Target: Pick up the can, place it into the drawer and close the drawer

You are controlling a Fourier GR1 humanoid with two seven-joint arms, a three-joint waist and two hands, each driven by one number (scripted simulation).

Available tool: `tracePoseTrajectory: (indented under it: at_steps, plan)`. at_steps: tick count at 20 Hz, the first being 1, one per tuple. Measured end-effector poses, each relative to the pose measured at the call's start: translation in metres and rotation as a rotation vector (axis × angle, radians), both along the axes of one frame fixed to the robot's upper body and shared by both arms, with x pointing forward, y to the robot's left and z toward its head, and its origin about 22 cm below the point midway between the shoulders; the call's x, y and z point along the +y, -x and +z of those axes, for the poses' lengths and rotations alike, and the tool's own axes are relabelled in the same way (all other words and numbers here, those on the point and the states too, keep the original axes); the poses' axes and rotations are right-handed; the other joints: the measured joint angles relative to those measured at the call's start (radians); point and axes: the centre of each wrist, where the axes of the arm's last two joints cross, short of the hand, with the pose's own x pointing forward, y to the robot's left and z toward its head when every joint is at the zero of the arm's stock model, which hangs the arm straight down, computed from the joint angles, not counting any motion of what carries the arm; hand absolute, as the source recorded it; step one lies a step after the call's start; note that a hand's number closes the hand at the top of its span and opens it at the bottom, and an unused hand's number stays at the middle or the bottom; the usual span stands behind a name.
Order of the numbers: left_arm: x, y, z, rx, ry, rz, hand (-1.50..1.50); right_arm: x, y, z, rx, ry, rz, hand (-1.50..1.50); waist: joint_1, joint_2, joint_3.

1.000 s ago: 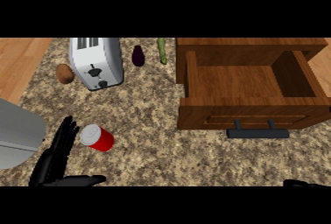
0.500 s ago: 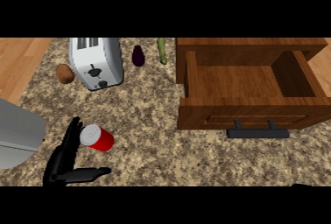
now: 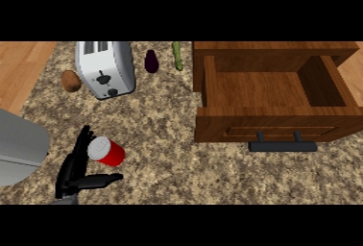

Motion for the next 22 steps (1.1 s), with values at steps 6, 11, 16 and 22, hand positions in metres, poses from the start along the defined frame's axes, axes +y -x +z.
tracePoseTrajectory:
  at_steps: [6,11,16,22]
  plan:
    - [0.009,-0.013,-0.017,0.004,0.007,-0.006,-1.5,-0.002,-0.003,0.008,0.001,0.003,-0.002,-1.5,-0.001,0.0,0.0]
    - [0.008,-0.026,-0.021,-0.012,0.011,-0.036,-1.5,-0.002,-0.003,0.012,-0.001,0.008,-0.002,-1.5,-0.002,0.001,0.0]
    - [-0.001,-0.043,-0.018,-0.015,0.031,-0.116,-1.5,0.003,-0.004,0.018,-0.01,0.006,-0.001,-1.5,-0.003,0.001,0.0]
    - [-0.014,-0.051,-0.018,-0.024,0.087,-0.188,1.5,0.001,-0.007,0.014,-0.016,0.012,-0.01,-1.5,-0.002,0.001,0.0]
